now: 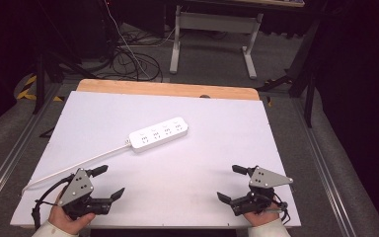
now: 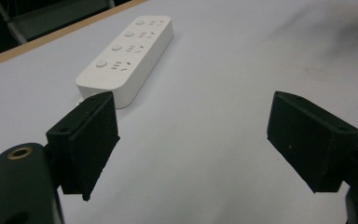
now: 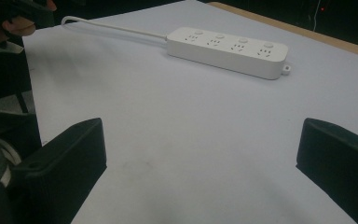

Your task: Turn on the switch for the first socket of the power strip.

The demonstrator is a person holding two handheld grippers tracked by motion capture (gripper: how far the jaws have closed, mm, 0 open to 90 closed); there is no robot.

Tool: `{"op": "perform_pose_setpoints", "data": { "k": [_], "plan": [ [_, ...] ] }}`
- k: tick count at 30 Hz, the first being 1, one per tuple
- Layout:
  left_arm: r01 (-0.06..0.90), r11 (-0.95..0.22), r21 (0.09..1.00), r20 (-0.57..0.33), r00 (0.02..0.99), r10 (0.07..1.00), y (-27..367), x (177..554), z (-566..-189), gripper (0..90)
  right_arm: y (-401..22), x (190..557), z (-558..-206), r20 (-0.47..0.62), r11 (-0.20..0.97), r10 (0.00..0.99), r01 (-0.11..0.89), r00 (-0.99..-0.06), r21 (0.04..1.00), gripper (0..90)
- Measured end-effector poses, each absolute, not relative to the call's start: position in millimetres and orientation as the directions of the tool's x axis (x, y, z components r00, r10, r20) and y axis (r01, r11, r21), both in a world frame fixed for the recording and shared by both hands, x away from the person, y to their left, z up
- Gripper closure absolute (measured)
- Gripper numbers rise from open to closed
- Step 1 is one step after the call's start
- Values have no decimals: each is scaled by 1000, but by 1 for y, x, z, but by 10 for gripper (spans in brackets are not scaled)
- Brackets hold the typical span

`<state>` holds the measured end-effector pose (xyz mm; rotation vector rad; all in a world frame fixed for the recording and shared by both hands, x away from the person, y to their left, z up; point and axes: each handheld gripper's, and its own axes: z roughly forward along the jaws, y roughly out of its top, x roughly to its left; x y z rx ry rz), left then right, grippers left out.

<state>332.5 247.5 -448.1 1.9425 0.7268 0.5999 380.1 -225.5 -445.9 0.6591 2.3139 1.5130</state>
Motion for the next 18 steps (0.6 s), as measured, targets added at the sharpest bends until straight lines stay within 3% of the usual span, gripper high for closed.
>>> {"op": "perform_pose_setpoints", "data": {
  "k": [18],
  "plan": [
    [241, -394, 887, 117, 708, 697, 246, 329, -443, 220, -223, 380, -447, -5, 352, 519, 209, -855, 913, 21]
  ]
}}
